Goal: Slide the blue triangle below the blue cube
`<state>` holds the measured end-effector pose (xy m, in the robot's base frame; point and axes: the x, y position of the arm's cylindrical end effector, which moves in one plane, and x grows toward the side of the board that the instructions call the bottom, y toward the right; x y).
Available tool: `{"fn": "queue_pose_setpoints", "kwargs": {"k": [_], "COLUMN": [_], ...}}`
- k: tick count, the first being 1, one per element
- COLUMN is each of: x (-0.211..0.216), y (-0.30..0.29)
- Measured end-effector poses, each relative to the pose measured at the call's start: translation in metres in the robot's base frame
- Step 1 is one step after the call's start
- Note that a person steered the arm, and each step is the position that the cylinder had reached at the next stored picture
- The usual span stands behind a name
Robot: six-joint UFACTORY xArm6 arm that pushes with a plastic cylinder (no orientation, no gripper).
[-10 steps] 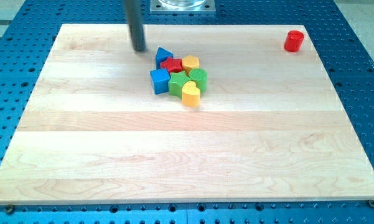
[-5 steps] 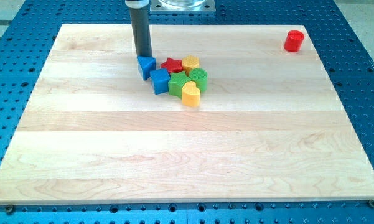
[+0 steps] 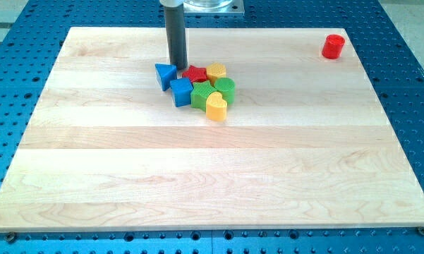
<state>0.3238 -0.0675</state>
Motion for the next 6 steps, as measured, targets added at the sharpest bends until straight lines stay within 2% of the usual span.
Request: {"fn": "queue_pose_setpoints", "kwargs": {"k": [1,2,4,5,6], "x": [0.055,0.057,0.095,0.117,0.126], "y": [-0.076,-0.092,-0.047,-0.086,-0.058]}}
